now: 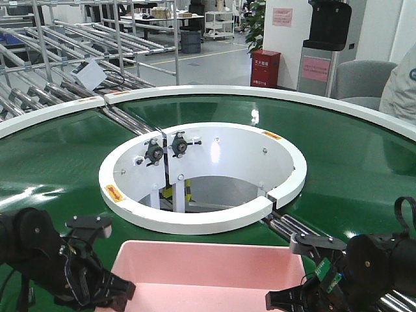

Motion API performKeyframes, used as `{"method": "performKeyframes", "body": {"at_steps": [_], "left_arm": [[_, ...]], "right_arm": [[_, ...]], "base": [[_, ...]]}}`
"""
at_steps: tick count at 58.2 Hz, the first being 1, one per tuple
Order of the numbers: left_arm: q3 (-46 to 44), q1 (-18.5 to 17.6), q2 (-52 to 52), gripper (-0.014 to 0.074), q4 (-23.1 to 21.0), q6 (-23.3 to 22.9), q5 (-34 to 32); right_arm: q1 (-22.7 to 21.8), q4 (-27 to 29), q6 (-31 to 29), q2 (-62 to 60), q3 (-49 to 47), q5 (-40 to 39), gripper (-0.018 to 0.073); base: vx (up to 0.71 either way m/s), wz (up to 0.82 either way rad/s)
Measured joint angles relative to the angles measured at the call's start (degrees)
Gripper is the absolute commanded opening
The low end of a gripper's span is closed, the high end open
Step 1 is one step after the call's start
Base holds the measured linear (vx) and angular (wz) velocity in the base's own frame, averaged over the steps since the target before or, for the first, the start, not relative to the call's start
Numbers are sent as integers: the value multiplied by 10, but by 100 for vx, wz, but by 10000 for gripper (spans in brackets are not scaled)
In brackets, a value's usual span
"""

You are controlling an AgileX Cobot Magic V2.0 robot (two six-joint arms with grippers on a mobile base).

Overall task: Grab pink bin and stack on right shelf
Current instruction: 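Lower both grippers onto opposite rims of the pink bin and close, then lift the pink bin off the conveyor with both grippers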

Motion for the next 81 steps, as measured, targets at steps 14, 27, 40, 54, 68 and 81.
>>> {"method": "performKeyframes", "body": {"at_steps": [14, 27, 40, 54, 68, 81], "left_arm": [[0, 0, 17, 233, -3, 0, 29], [0, -2, -59, -8, -5, -7, 15], [0, -2, -174, -5, 3, -39, 15], [0, -2, -257, -5, 2, -56, 15], [0, -2, -286, -5, 3, -56, 15], [0, -2, -286, -5, 3, -56, 15]], "right_arm": [[0, 0, -9, -8, 0, 4, -3], [3, 11, -7, -79, -2, 5, -11], [3, 6, -5, -157, -67, 51, -10], [3, 3, -7, -200, -104, 78, -8], [5, 11, -9, -207, -106, 83, -8], [5, 12, -9, -207, -106, 87, -8]], "base": [[0, 0], [0, 0], [0, 0], [0, 0], [0, 0], [0, 0]]}}
